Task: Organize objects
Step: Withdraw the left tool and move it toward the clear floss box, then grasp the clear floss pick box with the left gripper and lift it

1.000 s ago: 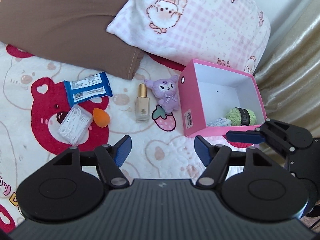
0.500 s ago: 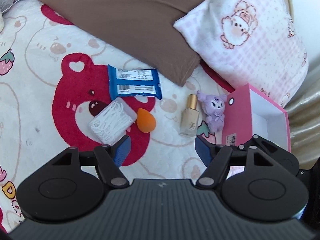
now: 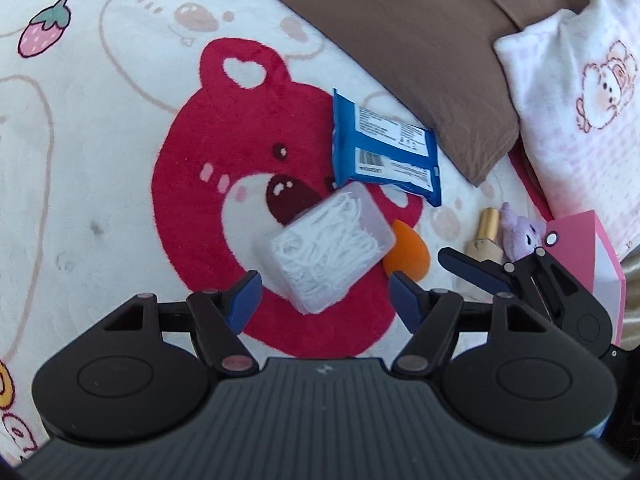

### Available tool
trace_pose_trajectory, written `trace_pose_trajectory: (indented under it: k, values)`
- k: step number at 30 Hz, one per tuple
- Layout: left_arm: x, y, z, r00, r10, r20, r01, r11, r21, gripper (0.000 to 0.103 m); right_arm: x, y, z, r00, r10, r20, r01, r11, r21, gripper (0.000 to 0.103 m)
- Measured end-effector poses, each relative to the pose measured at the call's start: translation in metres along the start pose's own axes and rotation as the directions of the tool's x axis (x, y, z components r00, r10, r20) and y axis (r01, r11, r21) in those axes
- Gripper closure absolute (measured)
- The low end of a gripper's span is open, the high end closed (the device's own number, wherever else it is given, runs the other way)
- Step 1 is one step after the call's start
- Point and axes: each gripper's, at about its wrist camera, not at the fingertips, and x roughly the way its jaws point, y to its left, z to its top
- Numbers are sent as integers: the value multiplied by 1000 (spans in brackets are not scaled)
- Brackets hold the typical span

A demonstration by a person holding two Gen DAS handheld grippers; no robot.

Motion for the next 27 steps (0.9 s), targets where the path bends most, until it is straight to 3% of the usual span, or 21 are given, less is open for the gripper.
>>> trace_pose_trajectory:
  k: [6, 9, 12, 16, 22, 27]
  values:
    - [8, 13, -2, 999, 23, 33, -22, 999, -23, 36, 33, -13, 4, 999, 11, -33, -10, 999, 33, 15]
    - [16, 14, -2, 998, 61, 26, -60, 998, -13, 40, 46, -16, 9, 995, 60, -79, -58, 998, 28, 12]
    - [23, 20, 0, 999, 31, 18, -30, 998, -47, 44, 54, -20, 11, 993, 80, -90, -77, 996, 35, 11]
    - [31, 24, 0, 999, -24, 29, 27, 995, -98, 58, 62, -18, 12, 992, 78, -104, -73, 996, 47, 10]
    - [37, 41, 0, 993, -116, 32, 121, 967, -223, 59, 57, -9, 9, 995, 23, -95, -16, 997, 82, 10]
    - [23, 37, -5, 994, -107, 11, 107, 978, -180, 62, 47, -3, 7, 997, 23, -73, -14, 992, 126, 10]
